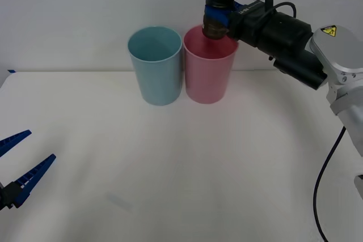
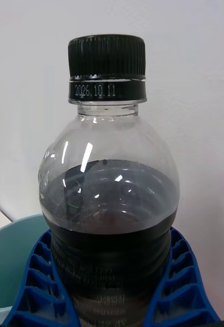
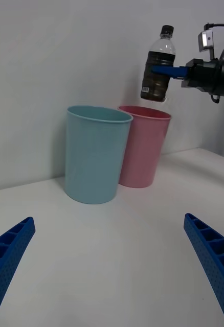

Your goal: Grasp the object on the table and drop it into the matching bin: aluminum can to the light blue bin, PET bottle to the pink bin.

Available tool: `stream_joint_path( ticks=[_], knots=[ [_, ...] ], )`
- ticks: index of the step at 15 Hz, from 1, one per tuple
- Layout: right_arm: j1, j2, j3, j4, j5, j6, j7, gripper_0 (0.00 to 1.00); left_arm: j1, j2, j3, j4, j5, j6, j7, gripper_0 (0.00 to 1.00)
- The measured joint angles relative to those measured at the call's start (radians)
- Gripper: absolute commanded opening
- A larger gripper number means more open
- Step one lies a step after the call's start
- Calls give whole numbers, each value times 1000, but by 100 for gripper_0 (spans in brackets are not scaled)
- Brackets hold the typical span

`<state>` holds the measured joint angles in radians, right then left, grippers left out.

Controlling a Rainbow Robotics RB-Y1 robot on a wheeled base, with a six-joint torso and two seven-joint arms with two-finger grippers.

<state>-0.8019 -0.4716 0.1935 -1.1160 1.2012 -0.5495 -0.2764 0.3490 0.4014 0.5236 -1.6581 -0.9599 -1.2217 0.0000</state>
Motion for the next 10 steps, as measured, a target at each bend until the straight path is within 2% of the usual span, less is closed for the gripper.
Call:
stream_joint_path(
  ticks=[1,2,3,4,5,10],
  knots=[
    [-1,2,2,3,0,0,1,1,0,0,0,0,0,0,0,100],
    [-1,2,3,3,0,0,2,10,0,0,0,0,0,0,0,100],
    [-1,2,3,3,1,0,2,56,0,0,0,0,0,0,0,100],
    [-1,2,3,3,1,0,4,97,0,0,0,0,0,0,0,100],
    [-2,2,3,3,0,0,7,100,0,0,0,0,0,0,0,100],
    [12,1,1,2,-18,-9,21,100,0,0,0,0,0,0,0,100]
  ],
)
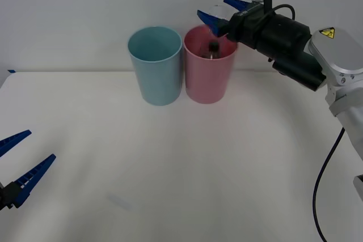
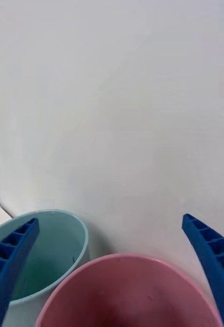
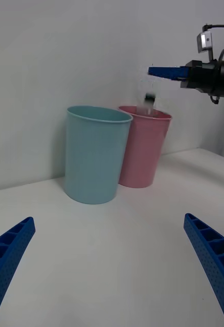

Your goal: Grasp the object on the table and drop it into the matching bin: aluminum can to the light blue bin, PET bottle to the pink bin.

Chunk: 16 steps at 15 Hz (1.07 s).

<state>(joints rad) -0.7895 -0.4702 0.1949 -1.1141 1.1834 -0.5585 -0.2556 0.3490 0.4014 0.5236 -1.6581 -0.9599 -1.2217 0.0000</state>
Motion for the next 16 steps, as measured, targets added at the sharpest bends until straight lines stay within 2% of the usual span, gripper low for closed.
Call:
stream_joint_path(
  ticks=[2,10,16],
  knots=[
    [43,-10,-18,-34,-24,-32,15,100,0,0,0,0,0,0,0,100],
    [384,-92,-76,-417,-57,-45,20,100,0,0,0,0,0,0,0,100],
    [610,-98,-216,-556,-77,-197,54,100,0,0,0,0,0,0,0,100]
  ],
)
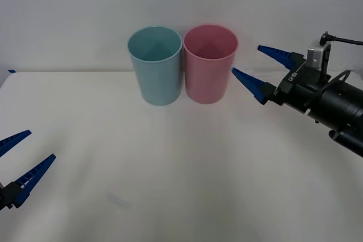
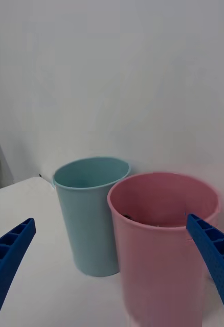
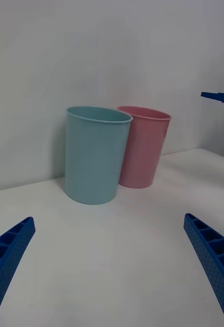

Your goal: Grasp the object on the table and drop it into the matching bin: aluminum can to the light blue bin, PET bottle to the pink bin.

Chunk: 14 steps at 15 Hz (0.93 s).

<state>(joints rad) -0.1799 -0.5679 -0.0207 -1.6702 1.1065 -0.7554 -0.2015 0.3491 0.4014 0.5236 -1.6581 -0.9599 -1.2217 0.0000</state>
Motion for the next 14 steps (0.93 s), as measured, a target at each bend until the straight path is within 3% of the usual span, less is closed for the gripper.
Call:
stream_joint_path(
  ticks=[3,10,14],
  knots=[
    [110,-1,-67,-44,-14,-66,52,100,0,0,0,0,0,0,0,100],
    [328,-1,-169,-52,-90,-125,343,100,0,0,0,0,0,0,0,100],
    [427,-1,-224,-52,-118,-179,414,100,0,0,0,0,0,0,0,100]
  ],
)
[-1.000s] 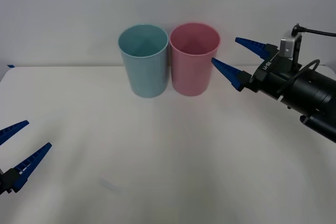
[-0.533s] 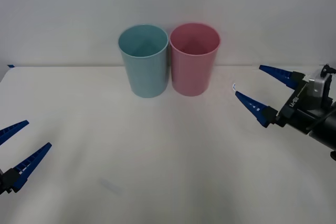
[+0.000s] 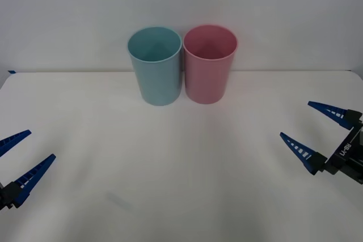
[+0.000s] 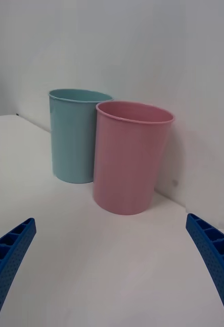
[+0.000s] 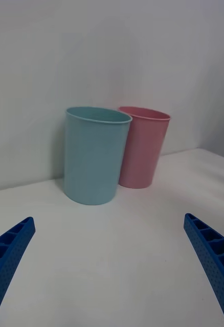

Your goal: Grasp the object on the table and drop it into the matching bin: aluminum can to the light blue bin, PET bottle to the pink bin.

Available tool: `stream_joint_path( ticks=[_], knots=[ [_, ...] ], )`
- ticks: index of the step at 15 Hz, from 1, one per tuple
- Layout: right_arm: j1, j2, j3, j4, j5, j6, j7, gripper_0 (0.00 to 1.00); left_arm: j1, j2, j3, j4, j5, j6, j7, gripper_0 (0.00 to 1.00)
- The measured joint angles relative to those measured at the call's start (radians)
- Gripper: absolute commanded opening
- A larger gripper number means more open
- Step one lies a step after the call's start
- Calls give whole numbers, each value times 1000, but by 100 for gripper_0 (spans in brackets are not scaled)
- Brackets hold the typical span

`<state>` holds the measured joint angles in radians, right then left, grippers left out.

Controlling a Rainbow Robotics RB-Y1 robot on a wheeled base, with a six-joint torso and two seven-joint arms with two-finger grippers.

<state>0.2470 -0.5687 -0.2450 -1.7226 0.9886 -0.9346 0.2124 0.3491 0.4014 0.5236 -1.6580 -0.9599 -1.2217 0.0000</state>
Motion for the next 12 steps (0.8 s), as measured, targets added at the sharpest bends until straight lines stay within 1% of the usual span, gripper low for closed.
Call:
stream_joint_path(
  ticks=[5,8,12],
  knots=[
    [97,1,-78,1,-18,-113,-15,100,0,0,0,0,0,0,0,100],
    [138,1,-98,1,-28,-140,-20,100,0,0,0,0,0,0,0,100],
    [150,1,-100,1,-27,-155,-15,100,0,0,0,0,0,0,0,100]
  ],
)
